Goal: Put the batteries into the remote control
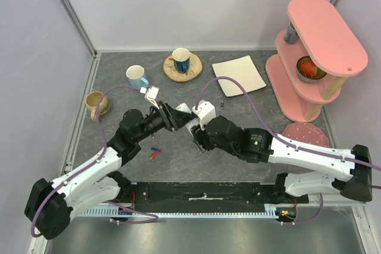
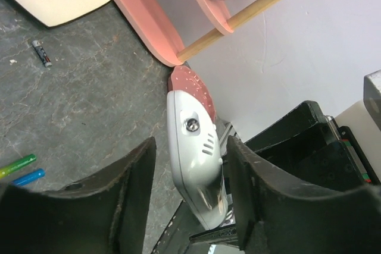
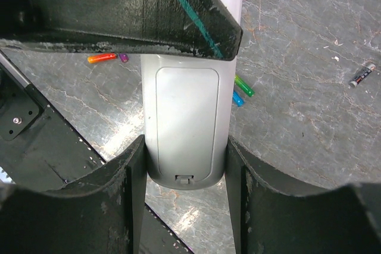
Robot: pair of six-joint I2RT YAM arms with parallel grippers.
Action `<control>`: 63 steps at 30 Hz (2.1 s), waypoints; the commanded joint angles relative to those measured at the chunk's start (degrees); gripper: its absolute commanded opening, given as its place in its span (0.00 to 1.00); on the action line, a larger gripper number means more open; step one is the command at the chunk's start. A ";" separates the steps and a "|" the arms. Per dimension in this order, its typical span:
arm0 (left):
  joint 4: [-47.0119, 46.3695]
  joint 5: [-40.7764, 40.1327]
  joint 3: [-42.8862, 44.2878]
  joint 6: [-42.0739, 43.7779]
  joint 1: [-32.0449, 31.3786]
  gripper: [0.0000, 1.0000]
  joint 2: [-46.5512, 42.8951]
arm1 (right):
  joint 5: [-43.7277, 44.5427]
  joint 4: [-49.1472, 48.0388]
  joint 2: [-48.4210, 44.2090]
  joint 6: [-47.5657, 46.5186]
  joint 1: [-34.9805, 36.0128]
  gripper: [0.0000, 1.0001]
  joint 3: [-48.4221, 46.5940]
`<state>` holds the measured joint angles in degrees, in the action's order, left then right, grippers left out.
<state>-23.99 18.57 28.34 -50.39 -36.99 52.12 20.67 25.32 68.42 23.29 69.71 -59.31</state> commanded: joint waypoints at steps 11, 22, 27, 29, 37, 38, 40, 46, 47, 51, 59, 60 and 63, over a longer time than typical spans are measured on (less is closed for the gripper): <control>-3.87 1.91 -0.39 -0.58 -0.18 0.69 1.23 | 1.13 -2.73 -0.04 -0.79 0.51 0.12 -2.57; -4.31 2.09 -1.00 -0.41 -0.27 0.16 1.06 | 1.13 -2.91 -0.31 -0.61 0.60 0.13 -2.30; -4.31 0.60 -1.88 -0.41 -0.27 0.02 0.88 | 1.74 -2.82 -1.45 -0.09 0.60 0.40 -1.95; -4.75 -0.54 -2.58 -0.58 -0.36 0.02 0.27 | 2.01 -2.29 -2.33 0.44 0.69 0.61 -1.78; -5.45 -12.06 -7.06 1.17 -0.27 0.02 -5.88 | 4.55 2.10 -10.31 4.39 0.51 0.88 -1.08; -5.63 -12.76 -7.33 1.69 -0.27 0.02 -6.24 | 5.52 2.27 -11.20 4.83 0.51 0.90 -0.55; -7.46 -13.47 -8.56 3.80 -0.27 0.02 -6.68 | 7.10 2.28 -14.00 7.11 0.51 0.98 1.73; -9.49 -14.87 -11.72 7.58 -0.36 0.02 -7.82 | 10.27 -2.11 -18.93 14.23 0.60 0.98 9.99; -9.59 -15.31 -12.25 7.94 -0.36 0.02 -8.00 | 10.79 -2.73 -19.29 17.37 0.51 0.98 10.96; -12.22 -18.39 -16.20 7.68 -0.62 0.02 -9.22 | 13.96 -8.86 -20.52 24.50 0.42 0.96 16.40; -17.57 -28.93 -20.86 10.57 -4.66 0.02 -12.74 | 7.29 -24.86 -20.26 31.11 0.51 0.88 24.41; -20.54 -29.98 -21.30 11.19 -5.45 0.02 -12.39 | 6.85 -29.15 -19.56 31.90 0.42 0.87 26.07; -25.99 -31.92 -23.23 12.42 -6.68 0.02 -9.94 | 5.00 -34.00 -17.37 34.45 0.16 0.77 28.19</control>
<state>-37.89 -7.14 7.22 -42.59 -42.06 40.42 27.90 3.88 48.99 51.83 70.00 -33.56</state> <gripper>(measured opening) 0.315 0.831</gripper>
